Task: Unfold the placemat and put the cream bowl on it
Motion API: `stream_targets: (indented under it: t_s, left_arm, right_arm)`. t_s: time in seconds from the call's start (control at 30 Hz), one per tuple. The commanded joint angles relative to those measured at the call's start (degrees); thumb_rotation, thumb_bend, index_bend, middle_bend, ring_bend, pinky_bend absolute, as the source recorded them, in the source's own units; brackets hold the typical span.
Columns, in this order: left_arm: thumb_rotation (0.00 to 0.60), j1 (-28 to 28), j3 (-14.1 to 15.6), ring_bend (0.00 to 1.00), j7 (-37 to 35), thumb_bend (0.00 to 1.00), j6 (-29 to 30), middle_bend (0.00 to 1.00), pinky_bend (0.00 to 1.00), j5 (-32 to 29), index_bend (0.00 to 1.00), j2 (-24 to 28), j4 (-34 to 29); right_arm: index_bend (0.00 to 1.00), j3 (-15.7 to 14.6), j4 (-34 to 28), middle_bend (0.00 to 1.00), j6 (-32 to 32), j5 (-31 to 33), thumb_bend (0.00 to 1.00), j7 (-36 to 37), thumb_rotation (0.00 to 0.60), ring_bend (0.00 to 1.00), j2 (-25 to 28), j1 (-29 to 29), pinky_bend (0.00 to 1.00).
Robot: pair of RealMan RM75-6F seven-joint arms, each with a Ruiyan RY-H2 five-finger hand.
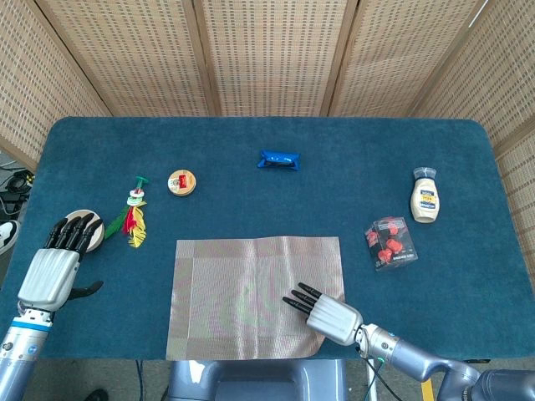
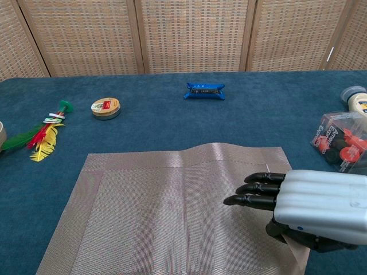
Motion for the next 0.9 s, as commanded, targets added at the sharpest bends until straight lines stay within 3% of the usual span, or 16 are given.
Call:
stream_targets:
  t_s: [0.03, 0.1, 0.17, 0.23, 0.27, 0.63, 0.9]
  left_arm:
    - [0.600, 0.0, 0.0, 0.00, 0.0, 0.00, 0.0, 0.00, 0.00, 0.0, 0.00, 0.0, 0.0]
    - [0.600, 0.0, 0.1, 0.00, 0.0, 0.00, -0.1, 0.00, 0.00, 0.1, 0.00, 0.1, -0.1]
    - [0.600, 0.0, 0.1, 0.00, 0.1, 0.00, -0.1, 0.00, 0.00, 0.2, 0.00, 0.1, -0.2]
    - [0.600, 0.1, 0.2, 0.00, 0.1, 0.00, 0.0, 0.00, 0.00, 0.3, 0.00, 0.1, -0.2]
    - [0.600, 0.1, 0.2, 0.00, 0.1, 0.00, 0.0, 0.00, 0.00, 0.3, 0.00, 0.1, -0.3]
    - [0.600, 0.2, 0.2, 0.00, 0.1, 0.00, 0.3, 0.00, 0.00, 0.5, 0.00, 0.0, 0.0]
    - [0.600, -0.6, -0.5, 0.00, -0.9, 0.00, -0.7, 0.00, 0.00, -0.5, 0.00, -1.8, 3.4]
  right_arm:
    - [0.72, 0.1, 0.4, 0.03, 0.3, -0.5, 0.70, -0.4, 0.600, 0.00, 0.4, 0.0, 0.00]
    - [0.61, 0.0, 0.4, 0.02, 0.5, -0.6, 0.55, -0.5, 0.600, 0.00, 0.6, -0.1, 0.00]
    - [0.30, -0.3, 0.2, 0.00, 0.6, -0.9, 0.27, 0.0, 0.600, 0.00, 1.0, -0.2, 0.00]
    - [0.09, -0.6, -0.1, 0.00, 1.2, -1.7, 0.07, 0.3, 0.600, 0.00, 1.5, -0.3, 0.00]
    - [0.02, -0.6, -0.3, 0.00, 1.7, -2.2, 0.01, 0.1, 0.600, 0.00, 1.8, -0.4, 0.00]
    - [0.00, 2.7, -3.9, 0.00, 11.0, -3.2, 0.00, -5.1, 0.600, 0.00, 9.4, -3.1, 0.00]
    - [0.00, 6.1, -4.0, 0.00, 24.8, 6.9, 0.00, 1.4, 0.600, 0.00, 15.9, -12.5, 0.00]
